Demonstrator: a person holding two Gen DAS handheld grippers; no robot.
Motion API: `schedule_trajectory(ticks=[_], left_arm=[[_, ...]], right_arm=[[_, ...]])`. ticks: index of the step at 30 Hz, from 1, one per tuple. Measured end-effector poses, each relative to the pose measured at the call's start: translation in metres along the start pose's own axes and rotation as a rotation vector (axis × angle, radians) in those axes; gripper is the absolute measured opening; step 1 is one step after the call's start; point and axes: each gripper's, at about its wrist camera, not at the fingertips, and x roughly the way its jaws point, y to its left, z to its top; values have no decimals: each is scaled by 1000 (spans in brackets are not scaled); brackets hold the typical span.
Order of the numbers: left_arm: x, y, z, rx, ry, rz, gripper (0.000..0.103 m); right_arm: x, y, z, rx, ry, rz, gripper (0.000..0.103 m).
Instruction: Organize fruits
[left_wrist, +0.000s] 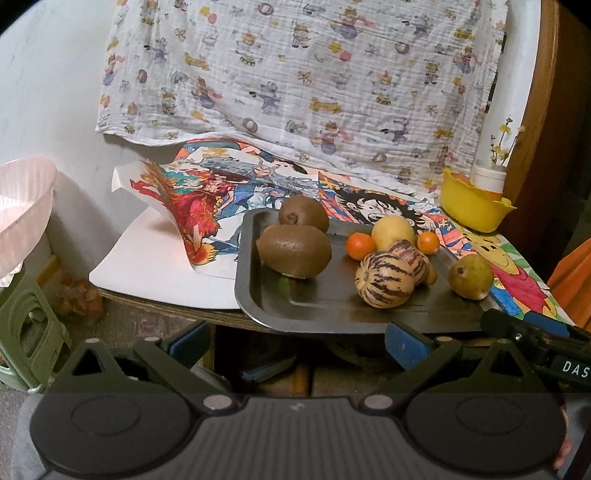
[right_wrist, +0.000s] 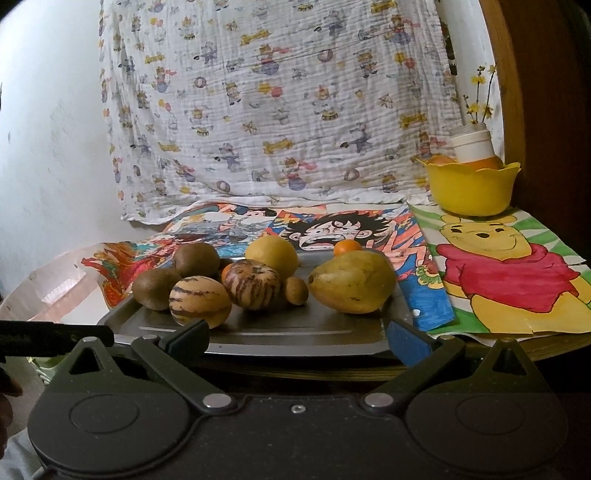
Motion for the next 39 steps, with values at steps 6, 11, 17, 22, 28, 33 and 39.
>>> schedule_trajectory(ticks=[6,11,17,22,28,33,39], left_arm=[[-1,1,0,-5,-2,4,102],[-1,2,-1,-9,-1,6,102],[-3,4,-3,-15,-3,8,102],[-4,5,-4,-19,-4,9,102],[-6,5,-5,-22,1,14,102],[-5,5,-5,-21,1,14,102],[-4,3,-6,-23,10,14,102]], right_arm=[[1,1,-1,-3,4,7,102],[2,1,-2,0,7,9,102],[1,1,-3,1,5,6,102],[1,2,-3,-11,5,12,102],[2,3,-3,-17,9,21,102],[3,2,-4,-8,9,15,102],[3,1,-6,-5,16,18,102]])
